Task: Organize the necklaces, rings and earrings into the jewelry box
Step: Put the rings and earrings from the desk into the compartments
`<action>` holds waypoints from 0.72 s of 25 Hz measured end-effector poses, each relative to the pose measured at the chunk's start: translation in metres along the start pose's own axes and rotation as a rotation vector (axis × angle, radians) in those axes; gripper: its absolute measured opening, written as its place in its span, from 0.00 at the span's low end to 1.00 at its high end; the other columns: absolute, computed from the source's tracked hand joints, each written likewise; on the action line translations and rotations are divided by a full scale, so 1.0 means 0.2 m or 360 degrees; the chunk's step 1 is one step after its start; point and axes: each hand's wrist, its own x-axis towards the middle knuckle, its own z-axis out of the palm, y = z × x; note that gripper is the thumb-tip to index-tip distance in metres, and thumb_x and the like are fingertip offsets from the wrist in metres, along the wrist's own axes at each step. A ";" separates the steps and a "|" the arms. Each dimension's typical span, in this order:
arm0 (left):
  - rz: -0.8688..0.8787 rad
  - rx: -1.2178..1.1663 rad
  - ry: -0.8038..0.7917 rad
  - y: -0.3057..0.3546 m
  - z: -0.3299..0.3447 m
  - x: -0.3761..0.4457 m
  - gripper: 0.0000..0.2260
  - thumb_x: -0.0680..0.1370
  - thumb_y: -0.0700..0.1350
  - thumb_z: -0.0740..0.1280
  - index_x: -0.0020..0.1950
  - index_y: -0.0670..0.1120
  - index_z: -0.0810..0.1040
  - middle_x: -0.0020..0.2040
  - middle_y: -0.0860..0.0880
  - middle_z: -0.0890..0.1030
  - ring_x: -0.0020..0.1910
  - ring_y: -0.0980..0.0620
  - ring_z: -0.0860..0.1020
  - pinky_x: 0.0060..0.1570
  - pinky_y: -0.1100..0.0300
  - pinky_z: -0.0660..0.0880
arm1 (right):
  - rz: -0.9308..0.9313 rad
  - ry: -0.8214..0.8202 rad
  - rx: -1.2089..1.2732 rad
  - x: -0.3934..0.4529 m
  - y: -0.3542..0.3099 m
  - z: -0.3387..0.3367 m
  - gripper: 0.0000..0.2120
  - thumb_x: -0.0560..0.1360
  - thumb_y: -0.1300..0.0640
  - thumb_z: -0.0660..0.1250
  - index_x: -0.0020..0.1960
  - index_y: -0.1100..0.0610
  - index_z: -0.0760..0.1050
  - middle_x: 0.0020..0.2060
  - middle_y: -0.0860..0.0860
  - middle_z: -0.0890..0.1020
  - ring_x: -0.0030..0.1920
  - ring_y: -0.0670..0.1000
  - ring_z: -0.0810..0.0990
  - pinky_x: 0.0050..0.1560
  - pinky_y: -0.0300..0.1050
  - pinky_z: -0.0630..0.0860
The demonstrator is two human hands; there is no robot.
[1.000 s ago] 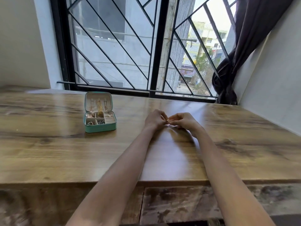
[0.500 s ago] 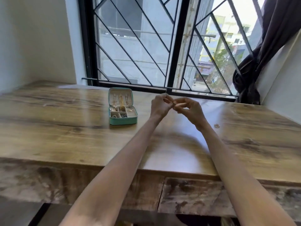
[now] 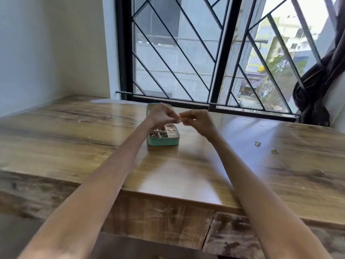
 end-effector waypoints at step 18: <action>-0.0168 0.0852 -0.0205 -0.03 -0.05 -0.07 0.07 0.72 0.48 0.71 0.49 0.50 0.84 0.50 0.52 0.84 0.47 0.53 0.80 0.50 0.59 0.69 | -0.0134 -0.0245 -0.0385 0.00 0.03 0.12 0.10 0.68 0.66 0.73 0.48 0.58 0.84 0.35 0.47 0.82 0.31 0.28 0.75 0.35 0.23 0.68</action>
